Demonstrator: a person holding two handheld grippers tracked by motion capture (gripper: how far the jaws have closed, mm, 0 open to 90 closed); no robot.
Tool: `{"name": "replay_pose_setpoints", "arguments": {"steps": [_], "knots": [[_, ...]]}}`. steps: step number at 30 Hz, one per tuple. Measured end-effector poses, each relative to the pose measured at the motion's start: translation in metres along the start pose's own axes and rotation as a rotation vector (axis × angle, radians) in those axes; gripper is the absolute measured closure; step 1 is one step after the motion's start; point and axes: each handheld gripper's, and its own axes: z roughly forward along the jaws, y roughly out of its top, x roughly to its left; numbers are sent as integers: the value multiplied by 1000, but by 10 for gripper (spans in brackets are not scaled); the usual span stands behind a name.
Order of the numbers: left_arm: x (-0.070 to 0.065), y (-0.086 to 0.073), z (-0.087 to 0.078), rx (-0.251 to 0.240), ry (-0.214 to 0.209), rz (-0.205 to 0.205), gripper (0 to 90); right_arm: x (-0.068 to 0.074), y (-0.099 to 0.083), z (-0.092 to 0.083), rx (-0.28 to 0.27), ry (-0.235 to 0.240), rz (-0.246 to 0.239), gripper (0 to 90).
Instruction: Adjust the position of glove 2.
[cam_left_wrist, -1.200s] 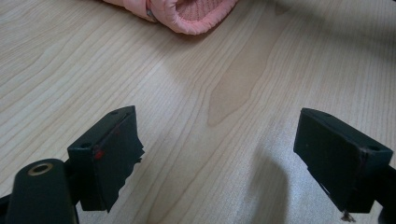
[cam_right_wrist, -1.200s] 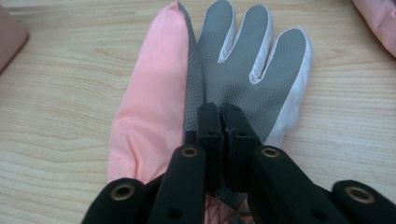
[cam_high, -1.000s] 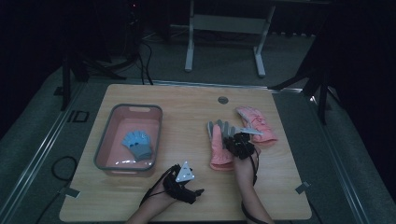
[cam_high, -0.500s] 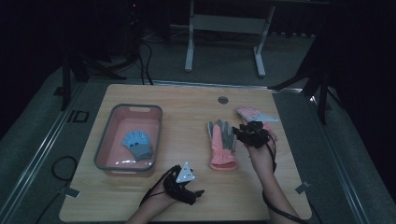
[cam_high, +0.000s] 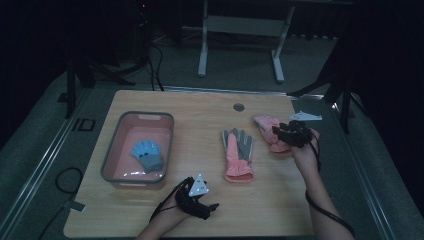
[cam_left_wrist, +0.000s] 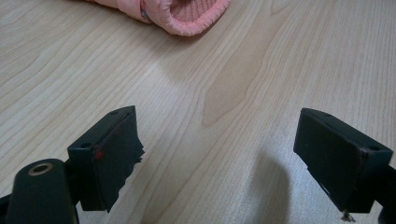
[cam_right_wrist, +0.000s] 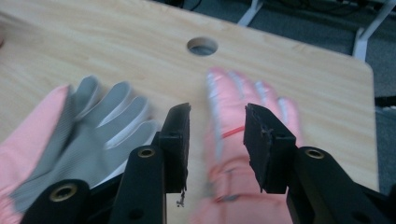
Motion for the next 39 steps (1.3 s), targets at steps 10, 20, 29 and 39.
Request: {"name": "replay_pose_setpoints", "arguments": {"steps": [10, 20, 29, 39], "knots": [[-4, 0, 1, 10, -2, 32, 145, -38, 1, 37, 63, 15, 37, 616], [-4, 0, 0, 1, -13, 21, 145, -43, -23, 75, 169, 7, 91, 585], [-3, 0, 0, 3, -13, 18, 145, -39, -34, 79, 148, -6, 101, 833], [-2, -1, -1, -17, -23, -8, 145, -20, -9, 39, 143, -74, 143, 877]]}}
